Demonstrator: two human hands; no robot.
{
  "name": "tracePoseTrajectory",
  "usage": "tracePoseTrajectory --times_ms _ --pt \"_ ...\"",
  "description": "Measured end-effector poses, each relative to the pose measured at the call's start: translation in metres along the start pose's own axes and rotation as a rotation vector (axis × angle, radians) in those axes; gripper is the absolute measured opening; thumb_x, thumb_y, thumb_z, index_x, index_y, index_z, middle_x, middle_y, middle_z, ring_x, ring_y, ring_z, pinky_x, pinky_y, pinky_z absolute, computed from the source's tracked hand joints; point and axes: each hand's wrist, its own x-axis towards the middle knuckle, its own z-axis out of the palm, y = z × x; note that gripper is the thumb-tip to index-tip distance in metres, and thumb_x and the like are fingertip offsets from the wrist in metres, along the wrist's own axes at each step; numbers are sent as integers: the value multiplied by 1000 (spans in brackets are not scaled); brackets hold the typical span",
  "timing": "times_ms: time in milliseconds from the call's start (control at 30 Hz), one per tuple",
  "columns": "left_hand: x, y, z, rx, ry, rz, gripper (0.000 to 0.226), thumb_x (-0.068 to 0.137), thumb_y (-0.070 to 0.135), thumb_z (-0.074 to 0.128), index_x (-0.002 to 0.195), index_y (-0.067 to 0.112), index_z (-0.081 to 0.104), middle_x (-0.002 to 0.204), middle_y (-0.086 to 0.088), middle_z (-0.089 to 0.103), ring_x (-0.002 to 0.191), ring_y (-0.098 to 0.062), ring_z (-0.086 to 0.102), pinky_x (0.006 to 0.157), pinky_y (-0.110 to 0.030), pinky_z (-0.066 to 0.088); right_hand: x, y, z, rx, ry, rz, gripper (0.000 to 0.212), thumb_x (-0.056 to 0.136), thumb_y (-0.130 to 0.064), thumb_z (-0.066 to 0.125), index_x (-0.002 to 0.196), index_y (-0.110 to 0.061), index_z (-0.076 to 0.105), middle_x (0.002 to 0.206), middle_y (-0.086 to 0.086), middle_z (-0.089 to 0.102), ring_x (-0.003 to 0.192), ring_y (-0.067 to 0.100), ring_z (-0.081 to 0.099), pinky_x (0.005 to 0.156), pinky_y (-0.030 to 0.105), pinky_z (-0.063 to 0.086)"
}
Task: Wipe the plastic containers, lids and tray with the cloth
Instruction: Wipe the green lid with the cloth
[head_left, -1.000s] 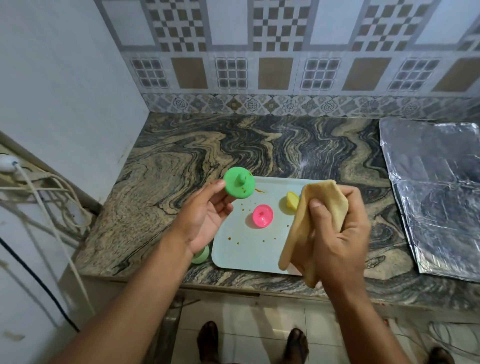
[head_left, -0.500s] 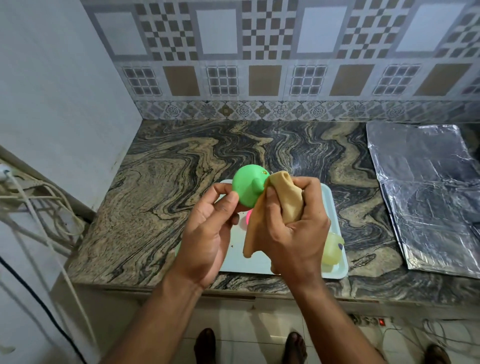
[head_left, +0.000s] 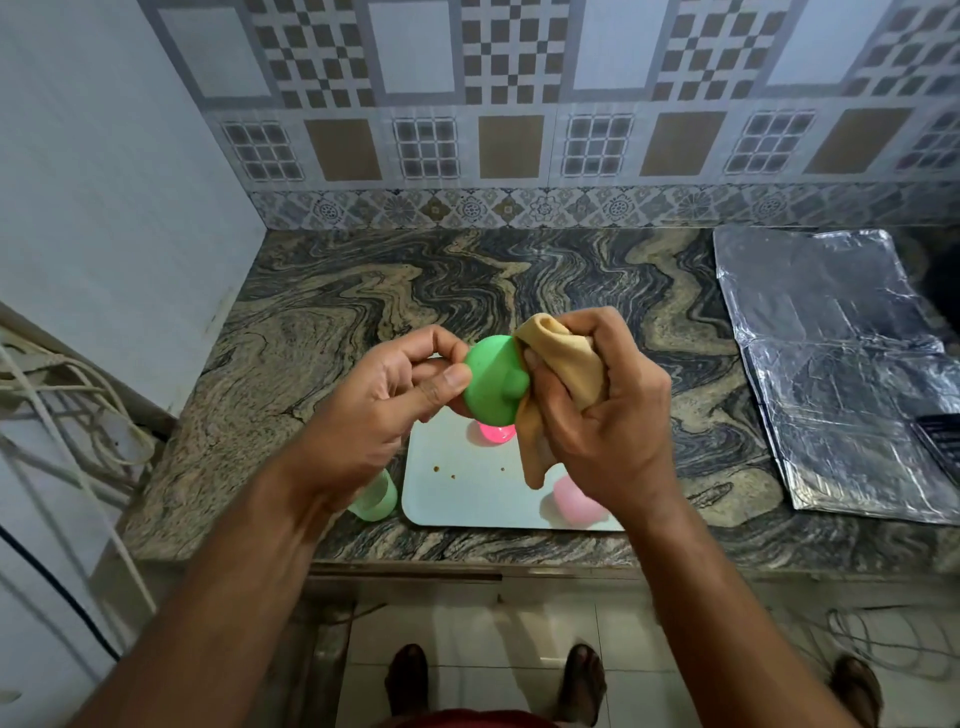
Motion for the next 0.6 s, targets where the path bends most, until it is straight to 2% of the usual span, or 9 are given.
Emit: tracePoseTrajectory --times_ms 67,133,267,333,400,467,533,600 --pt "1 5 -6 51 -71 -4 21 98 18 57 106 -2 59 85 -6 69 85 -20 60 87 -33 47 5 1 -4 -10 -68 -32 13 94 -9 77 102 -10 67 89 -13 67 75 1 64 68 15 49" --pt "3 9 -12 74 -143 -15 24 98 15 56 106 -7 57 83 -4 67 81 -12 61 81 -22 49 10 2 -7 -23 -123 -56 14 94 -11 77 103 -8 67 89 -15 67 76 0 63 69 16 49" --pt "9 17 -19 76 -221 -63 21 96 12 55 107 -6 58 81 -1 63 74 -4 60 71 -13 48 17 3 -8 -55 -158 -108 18 93 -13 78 104 -6 65 88 -30 61 73 -9 58 70 9 44" --pt "11 21 -18 85 -244 -95 17 96 12 56 104 -3 59 81 2 64 73 -3 59 69 -15 45 21 2 -9 -71 -168 -130 19 93 -12 79 103 -7 65 86 -32 59 72 -12 56 71 6 41" --pt "14 20 -20 75 -254 -132 14 95 15 61 102 3 62 83 -1 62 76 -7 57 71 -25 38 27 2 -10 -70 -174 -135 18 92 -10 78 103 -7 64 86 -30 58 71 -11 54 71 7 40" --pt "15 18 -20 3 -219 -167 12 94 16 62 100 7 65 87 -8 60 81 -15 55 75 -33 35 35 5 -13 11 -194 -69 17 94 -12 75 104 -8 61 85 -21 60 72 -3 54 72 16 44" --pt "17 17 -20 -83 -177 -198 12 94 16 58 95 11 69 87 -10 61 81 -19 54 76 -35 35 41 4 -16 149 -254 26 17 98 -15 69 105 -3 58 86 -7 61 75 9 55 74 25 46" --pt "18 16 -21 -165 -157 -223 16 94 15 55 93 12 70 84 -7 63 79 -17 56 78 -33 38 42 0 -22 288 -335 118 18 101 -11 65 106 3 56 87 0 60 76 7 55 72 20 47"
